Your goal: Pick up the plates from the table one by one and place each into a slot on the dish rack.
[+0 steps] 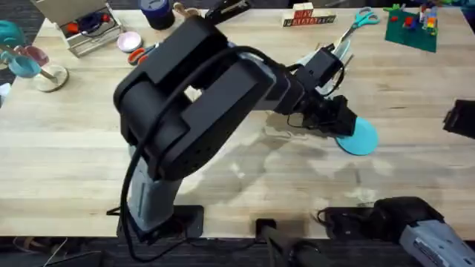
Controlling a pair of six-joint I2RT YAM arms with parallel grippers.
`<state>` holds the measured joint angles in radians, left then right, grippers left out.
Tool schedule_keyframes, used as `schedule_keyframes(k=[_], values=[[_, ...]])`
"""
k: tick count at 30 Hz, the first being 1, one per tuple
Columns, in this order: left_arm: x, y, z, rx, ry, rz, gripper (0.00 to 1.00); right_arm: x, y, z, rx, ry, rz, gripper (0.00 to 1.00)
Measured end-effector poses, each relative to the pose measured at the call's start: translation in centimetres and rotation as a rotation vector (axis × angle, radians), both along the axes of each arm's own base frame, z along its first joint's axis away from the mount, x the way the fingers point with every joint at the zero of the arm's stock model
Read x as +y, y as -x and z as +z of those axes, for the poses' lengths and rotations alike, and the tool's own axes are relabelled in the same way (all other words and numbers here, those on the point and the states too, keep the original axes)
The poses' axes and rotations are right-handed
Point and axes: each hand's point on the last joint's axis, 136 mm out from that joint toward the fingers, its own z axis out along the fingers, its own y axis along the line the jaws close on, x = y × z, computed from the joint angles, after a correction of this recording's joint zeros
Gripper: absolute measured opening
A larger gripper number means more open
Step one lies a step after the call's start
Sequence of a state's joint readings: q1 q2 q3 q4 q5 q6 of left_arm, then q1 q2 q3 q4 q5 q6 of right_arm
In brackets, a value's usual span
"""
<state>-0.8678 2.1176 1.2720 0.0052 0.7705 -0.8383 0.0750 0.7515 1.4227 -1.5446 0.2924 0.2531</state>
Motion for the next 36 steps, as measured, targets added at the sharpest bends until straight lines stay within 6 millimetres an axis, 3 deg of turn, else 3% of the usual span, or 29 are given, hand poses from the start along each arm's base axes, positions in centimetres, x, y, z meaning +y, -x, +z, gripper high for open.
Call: schedule_keyframes(k=[16,36], values=[[-0.2,0.5,-1.5,0.055,0.001,-0.019,0.042,0.0,0.0,0.0,0.000,0.000,0.000,0.996],[-0.2,0.5,-1.5,0.073,0.003,-0.016,0.041,0.3,0.0,-0.1,0.005,-0.012,0.014,0.995]])
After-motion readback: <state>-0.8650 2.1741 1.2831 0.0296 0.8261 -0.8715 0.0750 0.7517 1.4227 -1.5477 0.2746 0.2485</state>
